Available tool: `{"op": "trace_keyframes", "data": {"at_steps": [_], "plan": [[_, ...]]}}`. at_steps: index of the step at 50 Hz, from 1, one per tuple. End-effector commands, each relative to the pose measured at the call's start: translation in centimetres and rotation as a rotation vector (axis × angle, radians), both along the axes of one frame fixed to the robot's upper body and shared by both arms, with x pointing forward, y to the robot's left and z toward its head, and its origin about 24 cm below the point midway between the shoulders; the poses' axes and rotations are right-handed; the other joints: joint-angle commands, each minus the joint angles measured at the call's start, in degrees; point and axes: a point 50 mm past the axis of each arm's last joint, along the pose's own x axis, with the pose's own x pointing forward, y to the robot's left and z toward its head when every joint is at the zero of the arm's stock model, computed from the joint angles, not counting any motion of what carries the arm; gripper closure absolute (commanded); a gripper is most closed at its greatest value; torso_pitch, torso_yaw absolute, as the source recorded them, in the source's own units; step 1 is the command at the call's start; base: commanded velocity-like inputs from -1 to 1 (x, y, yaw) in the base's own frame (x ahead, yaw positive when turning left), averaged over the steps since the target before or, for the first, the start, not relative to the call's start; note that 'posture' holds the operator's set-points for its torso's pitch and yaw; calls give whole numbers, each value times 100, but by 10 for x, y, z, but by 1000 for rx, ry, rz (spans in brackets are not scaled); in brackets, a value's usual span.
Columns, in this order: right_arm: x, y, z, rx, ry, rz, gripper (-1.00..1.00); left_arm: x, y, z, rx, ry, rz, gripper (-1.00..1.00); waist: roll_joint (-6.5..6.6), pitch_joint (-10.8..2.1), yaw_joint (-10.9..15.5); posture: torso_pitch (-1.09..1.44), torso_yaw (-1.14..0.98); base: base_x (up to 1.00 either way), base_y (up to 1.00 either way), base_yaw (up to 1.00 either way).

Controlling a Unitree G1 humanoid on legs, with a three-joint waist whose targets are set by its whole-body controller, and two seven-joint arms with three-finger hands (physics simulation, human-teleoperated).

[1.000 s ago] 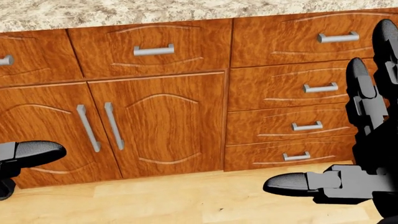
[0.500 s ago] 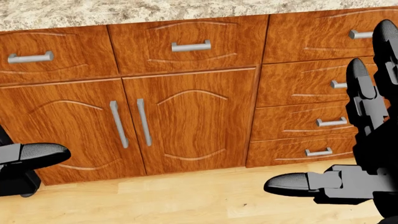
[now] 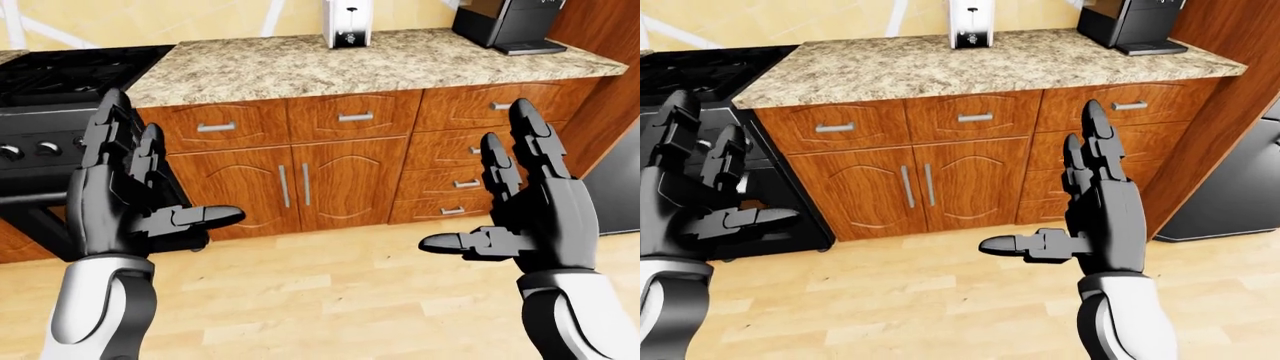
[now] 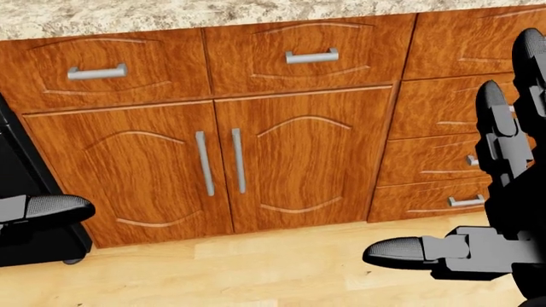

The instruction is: Navigate to the stove.

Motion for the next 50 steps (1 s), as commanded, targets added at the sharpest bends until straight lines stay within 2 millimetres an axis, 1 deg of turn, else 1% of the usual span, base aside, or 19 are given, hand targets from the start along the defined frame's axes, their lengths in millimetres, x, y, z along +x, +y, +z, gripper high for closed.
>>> {"op": "trace_keyframes", "data": {"at_steps": [1,4,5,6,8,16,19,20,21,23,27,29,31,32,41,44,45,47,50], "plan": [[-4,3,9,-7,-70,17,-100,-4,1,10,15,-72,14,-100,10,-11,7,0,0,0,37,0],[-4,3,9,-7,-70,16,-100,-5,0,10,16,-72,11,-100,351,-6,-21,0,0,0,36,0],[-4,3,9,-6,-70,15,-100,-4,1,10,17,-72,13,-100,621,-94,-21,0,0,0,36,0],[-4,3,9,-6,-71,15,-100,-5,1,10,17,-72,13,-100,681,-164,-32,0,0,0,36,0],[-5,3,9,-2,-74,15,-100,-5,0,9,18,-71,11,-100,535,20,18,0,0,0,36,0],[-5,0,8,1,-70,2,-100,-5,1,9,19,-72,14,-100,33,34,15,0,0,0,37,0],[-5,0,6,4,-65,0,-100,-5,0,8,19,-71,13,-100,-347,-70,9,0,0,0,37,0],[-5,0,6,4,-67,-1,-100,-6,0,8,21,-73,13,-100,-73,5,-60,0,0,0,37,0],[-5,0,6,4,-67,-1,-100,-6,0,8,20,-73,13,-100,-203,-30,14,0,0,0,36,0],[-6,0,6,4,-68,-1,-100,-5,0,9,19,-72,15,-100,-194,-98,6,0,0,0,36,0],[-5,0,6,3,-67,-1,-100,-5,0,8,20,-72,13,-100,51,17,8,0,0,0,37,0],[-5,0,6,2,-67,-1,-100,-5,0,8,20,-72,14,-100,287,12,-16,0,0,0,36,0],[-5,0,7,2,-68,-1,-100,-6,0,8,22,-73,12,-100,803,-132,6,0,0,0,36,0],[-5,0,7,2,-68,0,-100,-6,0,8,20,-73,12,-100,534,-49,44,0,0,0,38,0],[-4,0,8,-1,-71,1,-100,-6,-1,10,23,-73,9,-100,65,38,26,0,0,0,36,0],[-4,1,9,-2,-69,2,-100,-5,-1,9,24,-72,8,-100,-287,-37,11,0,0,0,36,0],[-4,1,9,-2,-69,1,-100,-5,-1,9,24,-72,8,-100,-88,-2,-59,0,0,0,37,0],[-4,1,8,-2,-69,1,-100,-5,-1,9,23,-72,8,-100,-180,-48,2,0,0,0,36,0],[-4,1,8,-1,-67,0,-100,-5,-2,8,24,-71,8,-100,-105,-90,15,0,0,0,36,0]]}}
